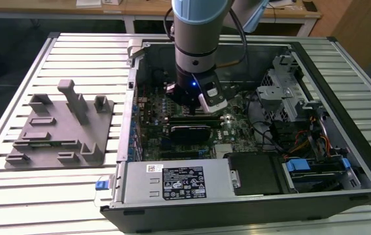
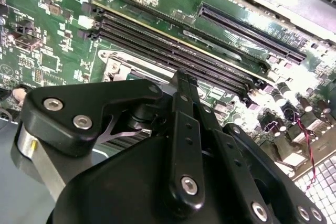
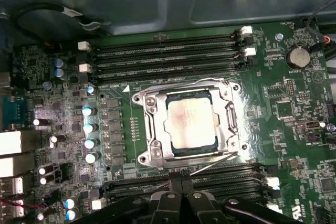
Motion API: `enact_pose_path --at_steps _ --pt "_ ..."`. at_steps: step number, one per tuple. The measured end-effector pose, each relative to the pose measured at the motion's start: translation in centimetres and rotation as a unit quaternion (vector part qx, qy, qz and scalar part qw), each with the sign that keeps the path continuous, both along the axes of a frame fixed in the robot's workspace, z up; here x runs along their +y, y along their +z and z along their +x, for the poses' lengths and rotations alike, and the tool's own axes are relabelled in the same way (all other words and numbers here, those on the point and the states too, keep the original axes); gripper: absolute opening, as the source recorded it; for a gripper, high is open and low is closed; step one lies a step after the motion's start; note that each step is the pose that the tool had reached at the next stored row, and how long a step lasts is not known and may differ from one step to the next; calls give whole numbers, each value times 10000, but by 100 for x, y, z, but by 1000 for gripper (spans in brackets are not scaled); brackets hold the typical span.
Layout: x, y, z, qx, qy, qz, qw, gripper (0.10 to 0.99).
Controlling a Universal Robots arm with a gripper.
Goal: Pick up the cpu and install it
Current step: 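Install the second cpu locking lever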
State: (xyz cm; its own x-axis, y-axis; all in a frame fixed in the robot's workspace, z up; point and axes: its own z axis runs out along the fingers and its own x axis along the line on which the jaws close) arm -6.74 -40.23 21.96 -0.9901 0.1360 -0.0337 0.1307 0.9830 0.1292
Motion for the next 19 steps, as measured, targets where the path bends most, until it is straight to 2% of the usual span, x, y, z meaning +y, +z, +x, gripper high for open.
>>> enact_pose_path --at_steps 4,10,19 --pt "-28 -21 -26 0 1 130 9999 106" --pt "-116 -44 -38 0 1 280 9996 106" --pt "-159 -92 -69 0 0 518 9987 106"
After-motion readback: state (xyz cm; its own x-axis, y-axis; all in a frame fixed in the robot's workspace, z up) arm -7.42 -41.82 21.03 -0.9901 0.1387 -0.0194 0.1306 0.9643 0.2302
